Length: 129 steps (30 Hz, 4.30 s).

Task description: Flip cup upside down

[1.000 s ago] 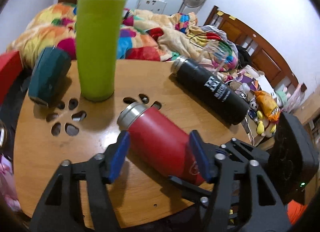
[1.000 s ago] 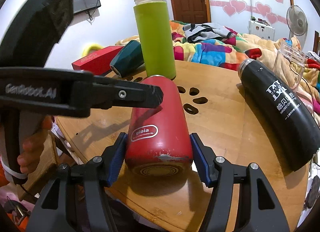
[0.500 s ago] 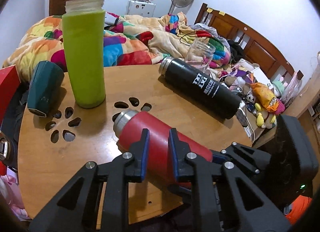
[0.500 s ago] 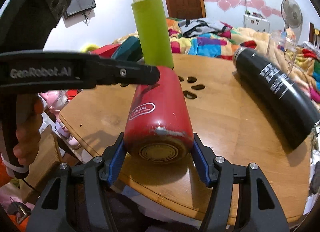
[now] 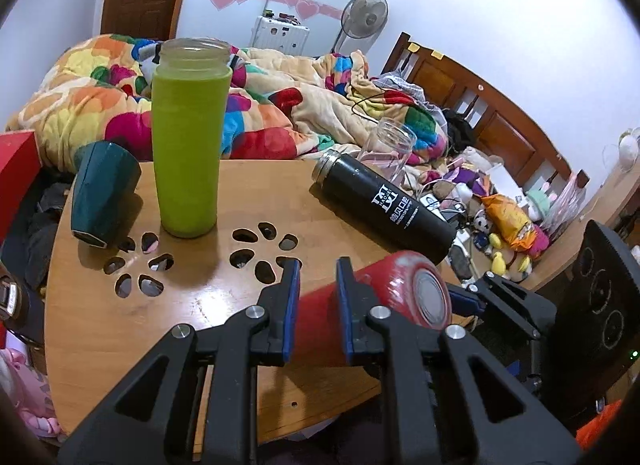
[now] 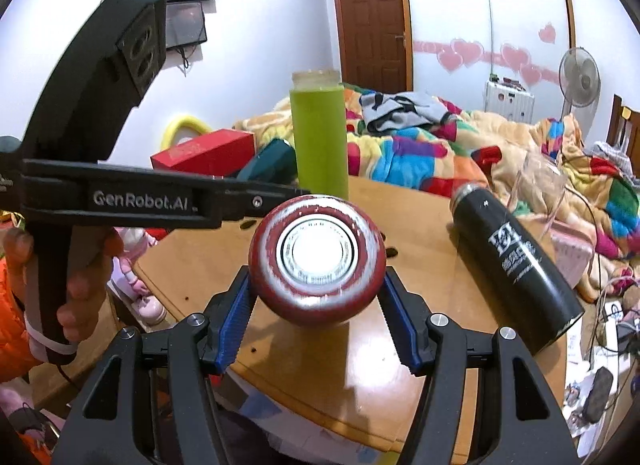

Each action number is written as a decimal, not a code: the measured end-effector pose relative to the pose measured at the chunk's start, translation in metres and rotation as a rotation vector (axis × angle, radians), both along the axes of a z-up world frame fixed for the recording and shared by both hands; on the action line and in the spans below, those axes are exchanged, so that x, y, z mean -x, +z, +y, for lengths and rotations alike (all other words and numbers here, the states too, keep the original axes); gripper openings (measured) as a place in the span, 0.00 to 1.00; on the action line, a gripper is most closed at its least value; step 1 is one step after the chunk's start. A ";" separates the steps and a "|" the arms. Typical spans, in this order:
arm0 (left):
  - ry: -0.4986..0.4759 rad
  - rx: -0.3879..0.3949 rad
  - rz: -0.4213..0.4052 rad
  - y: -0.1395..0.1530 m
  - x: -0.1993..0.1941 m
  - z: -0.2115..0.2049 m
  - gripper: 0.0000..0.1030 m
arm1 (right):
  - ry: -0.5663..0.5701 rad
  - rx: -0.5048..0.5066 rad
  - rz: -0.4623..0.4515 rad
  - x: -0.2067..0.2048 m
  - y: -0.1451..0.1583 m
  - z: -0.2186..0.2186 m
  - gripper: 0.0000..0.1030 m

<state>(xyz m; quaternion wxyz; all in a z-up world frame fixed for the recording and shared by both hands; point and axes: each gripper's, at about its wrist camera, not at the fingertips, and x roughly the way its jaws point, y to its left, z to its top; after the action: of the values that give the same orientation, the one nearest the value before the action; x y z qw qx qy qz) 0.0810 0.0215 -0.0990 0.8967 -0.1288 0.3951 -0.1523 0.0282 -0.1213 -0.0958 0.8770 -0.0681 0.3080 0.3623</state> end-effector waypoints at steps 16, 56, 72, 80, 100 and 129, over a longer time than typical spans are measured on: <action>0.054 0.015 0.043 -0.013 -0.008 0.018 0.16 | -0.007 0.030 0.021 -0.014 0.001 0.017 0.56; 0.189 -0.228 -0.327 0.109 0.095 0.005 0.92 | -0.237 -0.064 -0.132 0.030 0.101 -0.041 0.88; 0.300 -0.239 -0.411 0.125 0.119 -0.002 1.00 | -0.315 -0.100 -0.213 0.050 0.134 -0.060 1.00; 0.291 -0.234 -0.408 0.124 0.115 -0.004 1.00 | -0.321 -0.112 -0.192 0.042 0.132 -0.063 1.00; 0.282 -0.250 -0.421 0.124 0.116 -0.006 1.00 | -0.320 -0.117 -0.181 0.039 0.131 -0.063 1.00; 0.264 -0.229 -0.418 0.126 0.113 -0.011 1.00 | -0.319 -0.117 -0.181 0.041 0.129 -0.062 1.00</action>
<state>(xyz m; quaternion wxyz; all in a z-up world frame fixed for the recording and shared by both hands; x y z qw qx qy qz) -0.0322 0.0103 0.0270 0.9796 -0.0429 0.1960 -0.0116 -0.0123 -0.1830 0.0336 0.9499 0.0006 0.2133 0.2283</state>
